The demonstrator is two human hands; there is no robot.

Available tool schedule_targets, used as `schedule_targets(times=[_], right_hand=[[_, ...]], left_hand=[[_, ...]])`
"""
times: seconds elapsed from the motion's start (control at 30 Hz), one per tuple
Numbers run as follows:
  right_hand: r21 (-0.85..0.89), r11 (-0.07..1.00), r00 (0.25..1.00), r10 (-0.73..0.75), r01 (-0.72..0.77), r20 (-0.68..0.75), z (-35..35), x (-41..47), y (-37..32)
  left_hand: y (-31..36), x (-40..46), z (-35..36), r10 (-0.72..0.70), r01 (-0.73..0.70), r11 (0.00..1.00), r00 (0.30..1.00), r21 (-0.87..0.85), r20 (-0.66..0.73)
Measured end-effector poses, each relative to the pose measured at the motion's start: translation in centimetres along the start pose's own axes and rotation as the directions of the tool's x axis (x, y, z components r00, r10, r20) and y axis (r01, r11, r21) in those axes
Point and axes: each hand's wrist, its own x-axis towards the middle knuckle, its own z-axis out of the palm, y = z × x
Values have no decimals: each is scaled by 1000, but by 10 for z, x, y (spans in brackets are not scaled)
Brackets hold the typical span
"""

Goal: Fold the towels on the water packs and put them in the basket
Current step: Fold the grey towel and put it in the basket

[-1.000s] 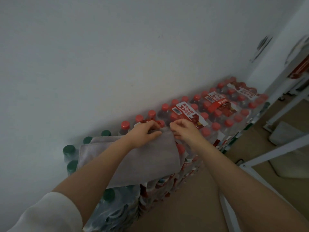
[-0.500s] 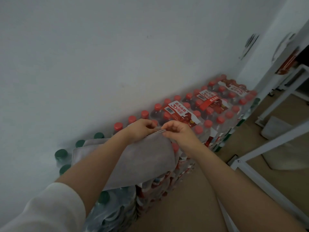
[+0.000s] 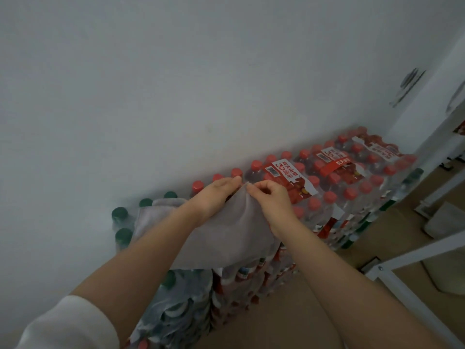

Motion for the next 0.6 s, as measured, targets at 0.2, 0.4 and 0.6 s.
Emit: schedule_targets(times=[0.2,0.4,0.6], right_hand=[[-17,984,967,-169,175,189,15,-13,-16],[-143,908,867,-314,393,387,28,-40,-43],[-159,883,847,-352,442,398,46,-81,-60]], left_hand=[[11,-39,-11,209,-203,978,962,51,-176],[37,-87,-37,406,-348,913,834,215,-374],[56,-151,-60,481,-410,876,711,255,-512]])
